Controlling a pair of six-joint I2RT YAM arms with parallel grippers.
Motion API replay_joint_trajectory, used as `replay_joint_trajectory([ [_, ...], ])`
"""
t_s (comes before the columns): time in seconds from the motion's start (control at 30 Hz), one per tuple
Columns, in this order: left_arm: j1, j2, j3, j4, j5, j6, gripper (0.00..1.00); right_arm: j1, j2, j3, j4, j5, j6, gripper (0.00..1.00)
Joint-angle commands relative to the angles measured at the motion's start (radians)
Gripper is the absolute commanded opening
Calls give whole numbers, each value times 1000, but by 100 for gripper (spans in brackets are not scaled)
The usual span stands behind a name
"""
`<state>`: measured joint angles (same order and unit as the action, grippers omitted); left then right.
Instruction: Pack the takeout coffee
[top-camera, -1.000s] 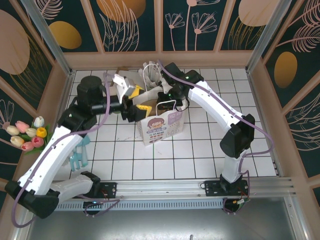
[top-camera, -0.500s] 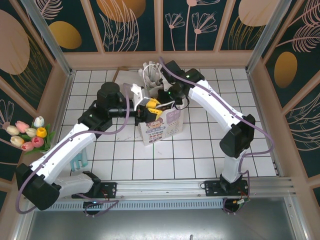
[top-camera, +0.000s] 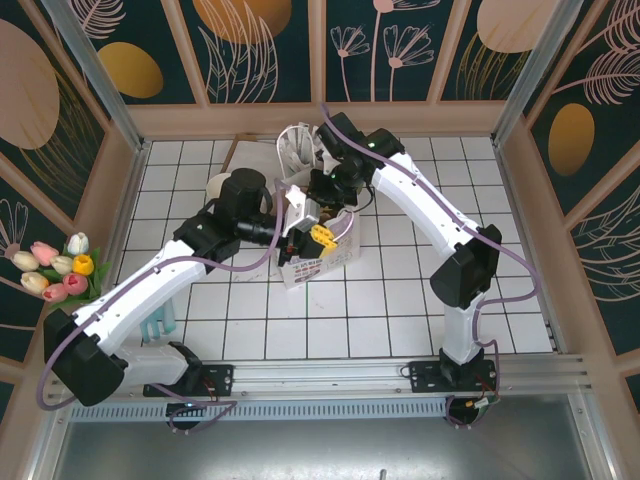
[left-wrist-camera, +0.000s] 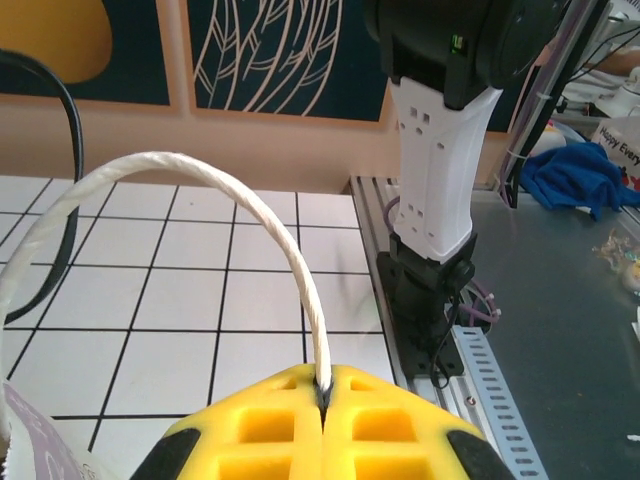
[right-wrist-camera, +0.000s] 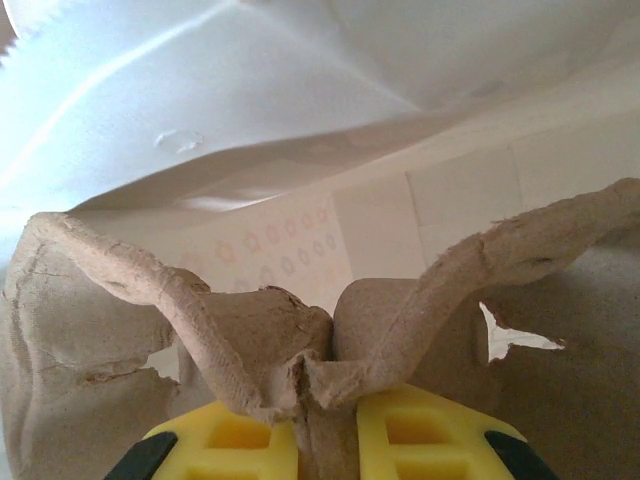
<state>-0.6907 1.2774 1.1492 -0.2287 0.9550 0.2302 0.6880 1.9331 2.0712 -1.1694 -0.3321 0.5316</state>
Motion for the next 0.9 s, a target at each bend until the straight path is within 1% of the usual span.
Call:
replay_joint_trajectory([
  [0.0, -26, 35, 57, -46, 32, 43, 0, -2, 23, 23, 8, -61, 84, 12],
  [0.1, -35, 85, 115, -138, 63, 88, 0, -11, 39, 64, -6, -94, 96, 12],
  [0.17, -34, 81, 124, -164, 57, 109, 1, -16, 36, 65, -15, -92, 94, 12],
  [0.23, -34, 55, 122, -178, 60, 148, 1, -17, 30, 36, -10, -70, 91, 11],
  [0.33, -35, 3, 130, -208, 68, 213, 6, -14, 8, -40, 29, -37, 88, 11],
  [0.4, -35, -36, 125, -194, 57, 220, 8, -13, -15, -94, 61, -16, 86, 11],
  [0.43, -34, -54, 113, -170, 37, 208, 12, -13, -27, -113, 69, -4, 80, 11],
  [0.47, -33, -70, 99, -141, 15, 191, 17, -12, -34, -125, 70, 9, 72, 11],
  [0.5, -33, -87, 81, -108, -22, 170, 34, -9, -41, -132, 66, 28, 61, 11],
  [0.53, -31, -103, 64, -74, -73, 141, 55, -4, -44, -134, 61, 45, 45, 11],
  [0.57, -25, -118, 51, -44, -117, 116, 64, 1, -48, -137, 58, 57, 32, 11],
  [0.6, -10, -136, 37, -8, -154, 86, 69, 7, -51, -141, 54, 67, 19, 11],
  [0.67, 58, -173, 6, 84, -186, -2, 88, 14, -58, -147, 57, 79, 1, 11],
  [0.7, 106, -188, -8, 140, -212, -65, 96, 19, -62, -150, 61, 83, -9, 11],
  [0.73, 155, -198, -18, 191, -272, -132, 99, 21, -67, -155, 66, 87, -18, 11],
  [0.77, 183, -196, -18, 213, -355, -178, 98, 25, -69, -155, 69, 90, -26, 11],
  [0.8, 200, -180, 0, 210, -471, -217, 98, 29, -72, -155, 72, 98, -34, 11],
  [0.87, 210, -111, 71, 139, -627, -245, 99, 31, -76, -159, 78, 108, -53, 11],
])
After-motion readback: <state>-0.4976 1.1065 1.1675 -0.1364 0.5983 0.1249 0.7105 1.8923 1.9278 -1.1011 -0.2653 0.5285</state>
